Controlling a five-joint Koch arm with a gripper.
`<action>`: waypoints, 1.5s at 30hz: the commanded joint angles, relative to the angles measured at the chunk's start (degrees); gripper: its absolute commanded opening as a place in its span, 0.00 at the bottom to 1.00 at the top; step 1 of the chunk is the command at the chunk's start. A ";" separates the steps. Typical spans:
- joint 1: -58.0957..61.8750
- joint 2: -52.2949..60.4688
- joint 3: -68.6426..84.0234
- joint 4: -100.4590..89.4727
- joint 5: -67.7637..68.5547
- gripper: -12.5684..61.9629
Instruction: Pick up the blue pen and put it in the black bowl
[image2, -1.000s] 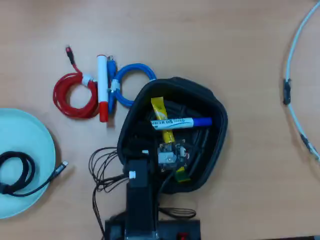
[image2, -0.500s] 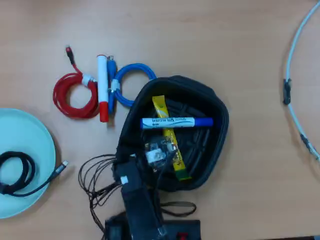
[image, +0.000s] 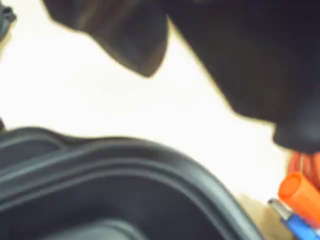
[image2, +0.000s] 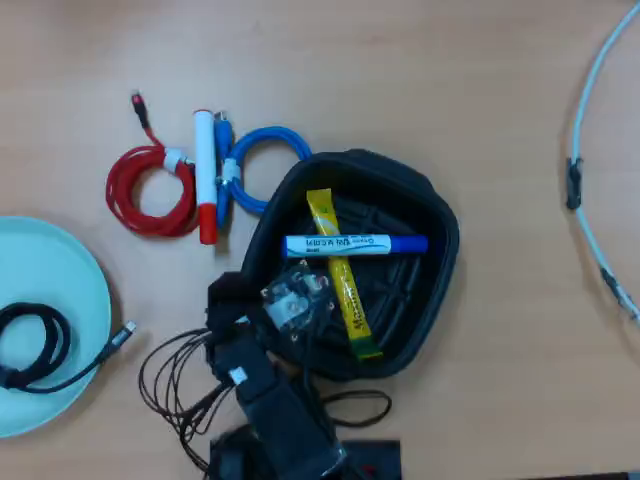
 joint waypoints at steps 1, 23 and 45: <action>-2.46 3.16 1.23 -5.10 1.67 0.56; 12.04 -10.90 19.95 -27.77 7.03 0.56; 21.36 -14.06 19.60 -30.15 -11.95 0.54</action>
